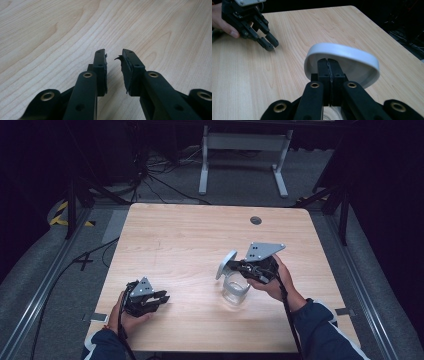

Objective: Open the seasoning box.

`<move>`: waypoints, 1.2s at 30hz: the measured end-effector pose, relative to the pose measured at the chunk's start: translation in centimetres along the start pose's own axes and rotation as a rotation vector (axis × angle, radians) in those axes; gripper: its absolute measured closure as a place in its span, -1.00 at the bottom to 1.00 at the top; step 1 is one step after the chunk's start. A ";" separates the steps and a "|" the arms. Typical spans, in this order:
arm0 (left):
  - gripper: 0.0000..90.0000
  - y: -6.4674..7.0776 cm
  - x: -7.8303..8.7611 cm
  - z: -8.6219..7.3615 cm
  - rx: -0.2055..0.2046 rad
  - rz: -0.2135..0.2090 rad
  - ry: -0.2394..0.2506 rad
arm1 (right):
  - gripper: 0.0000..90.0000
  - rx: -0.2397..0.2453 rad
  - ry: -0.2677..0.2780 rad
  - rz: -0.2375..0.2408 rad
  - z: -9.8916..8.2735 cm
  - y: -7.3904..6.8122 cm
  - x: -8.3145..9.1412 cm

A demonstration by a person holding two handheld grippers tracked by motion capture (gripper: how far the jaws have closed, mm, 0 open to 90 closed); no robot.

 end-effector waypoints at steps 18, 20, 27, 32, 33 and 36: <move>0.51 0.0 -0.7 -0.4 0.017 -0.004 -0.024 | 0.99 -0.005 -0.003 -0.002 -0.3 0.3 -0.1; 0.47 0.0 -0.7 -0.4 0.011 0.001 -0.029 | 0.99 -0.004 -0.006 0.000 -0.3 0.2 -0.1; 0.40 0.1 -0.7 -0.4 -0.016 0.014 -0.032 | 0.98 0.010 -0.029 0.001 -0.7 0.1 0.1; 0.23 0.2 -0.8 -0.4 -0.015 0.021 -0.039 | 0.86 0.016 -0.060 0.009 -1.5 0.2 0.6; 0.19 0.2 -0.8 -0.4 -0.017 0.028 -0.040 | 0.85 0.014 -0.064 0.005 -1.7 0.2 0.7; 0.05 0.2 -0.8 -0.4 -0.003 0.038 -0.041 | 0.76 0.011 -0.070 -0.006 -2.2 0.5 1.3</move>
Point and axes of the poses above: each handheld gripper's, and its own axes: x roughly backward along the jaws, z roughly out of its top, y roughly to its right, the point moved 6 cm from there along -x, roughly forward along the jaws, and after that the axes turned 6 degrees about -y, right-handed, at the moved point
